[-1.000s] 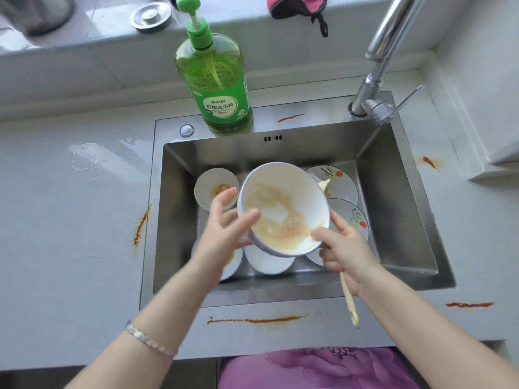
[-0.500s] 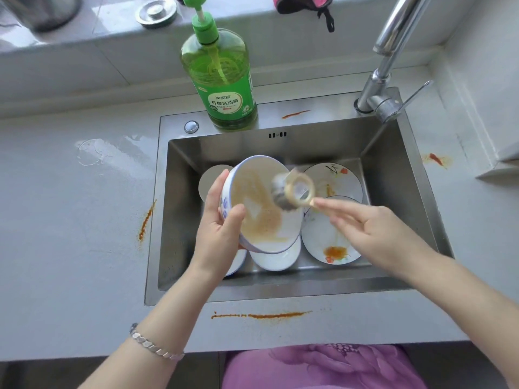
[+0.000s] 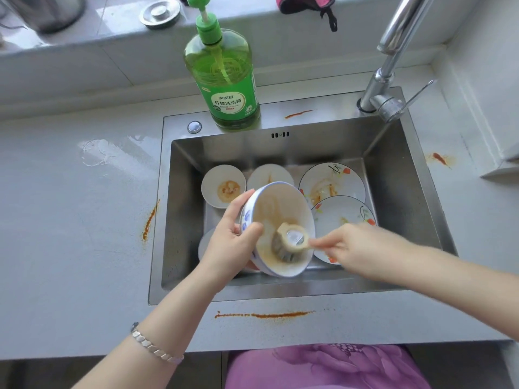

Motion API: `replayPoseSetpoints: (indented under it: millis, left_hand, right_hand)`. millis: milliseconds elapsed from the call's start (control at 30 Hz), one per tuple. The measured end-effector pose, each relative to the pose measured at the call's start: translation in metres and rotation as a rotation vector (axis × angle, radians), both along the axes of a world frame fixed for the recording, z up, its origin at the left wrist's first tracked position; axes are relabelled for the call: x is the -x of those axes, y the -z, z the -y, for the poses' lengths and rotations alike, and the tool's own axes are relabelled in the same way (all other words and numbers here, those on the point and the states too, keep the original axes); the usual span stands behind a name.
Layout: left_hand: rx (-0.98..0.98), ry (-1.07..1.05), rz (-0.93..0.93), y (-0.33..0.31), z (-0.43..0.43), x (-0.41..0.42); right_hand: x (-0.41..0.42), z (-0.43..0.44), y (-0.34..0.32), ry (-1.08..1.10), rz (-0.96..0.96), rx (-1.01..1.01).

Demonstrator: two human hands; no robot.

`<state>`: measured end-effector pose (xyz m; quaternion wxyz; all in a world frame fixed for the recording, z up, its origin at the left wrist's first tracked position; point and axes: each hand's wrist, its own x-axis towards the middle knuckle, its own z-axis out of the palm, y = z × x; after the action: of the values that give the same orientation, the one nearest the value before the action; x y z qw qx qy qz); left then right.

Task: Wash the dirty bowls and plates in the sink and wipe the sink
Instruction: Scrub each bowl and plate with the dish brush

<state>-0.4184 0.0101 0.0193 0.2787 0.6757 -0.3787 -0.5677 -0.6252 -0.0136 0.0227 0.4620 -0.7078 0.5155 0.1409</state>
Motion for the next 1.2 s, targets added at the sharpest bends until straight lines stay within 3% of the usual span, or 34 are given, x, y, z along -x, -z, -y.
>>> replayPoseSetpoints:
  millis: [100,133,267,367,433,500,567,667,733,800,1000,1100,1200]
  left_hand:
    - [-0.027,0.024,0.023,0.001,0.003,-0.001]
    - [-0.054,0.030,0.011,0.001,0.003,-0.002]
    - [-0.149,0.041,-0.059,-0.003,0.001,-0.004]
    - [-0.180,-0.036,-0.173,-0.003,0.001,0.001]
    - [-0.151,-0.056,-0.200,-0.001,0.000,0.006]
    - [-0.116,-0.069,-0.202,0.003,-0.003,0.014]
    - [-0.096,-0.091,-0.195,0.006,-0.004,0.020]
    - [-0.045,-0.109,-0.161,0.009,-0.006,0.022]
    - [-0.008,-0.139,-0.158,0.010,-0.005,0.020]
    - [0.020,-0.165,-0.169,0.011,-0.003,0.017]
    - [0.069,-0.119,-0.239,0.016,-0.013,0.010]
    - [0.092,-0.118,-0.271,0.017,-0.018,0.011]
    - [0.105,-0.170,-0.321,0.019,-0.013,0.007]
  right_hand:
    - [-0.003,-0.008,-0.004,0.030,0.123,-0.222]
    - [0.002,-0.006,-0.004,0.012,0.115,-0.194]
    - [0.019,0.008,-0.004,-0.036,-0.183,0.134]
    - [0.013,0.004,0.001,0.039,-0.185,0.383]
    - [0.004,-0.001,0.004,0.212,-0.093,0.387]
    - [-0.013,-0.006,0.008,0.440,0.111,0.224]
    - [-0.031,-0.006,0.007,0.753,0.338,-0.065]
    - [-0.047,-0.001,-0.004,1.237,0.638,-0.711]
    - [-0.051,-0.002,-0.011,1.350,0.757,-1.067]
    - [-0.053,-0.009,-0.014,1.331,0.788,-1.232]
    - [-0.040,-0.001,-0.015,1.387,0.913,-1.319]
    - [-0.044,-0.008,-0.016,1.381,0.881,-1.167]
    - [-0.056,-0.029,-0.023,1.135,0.772,-0.901]
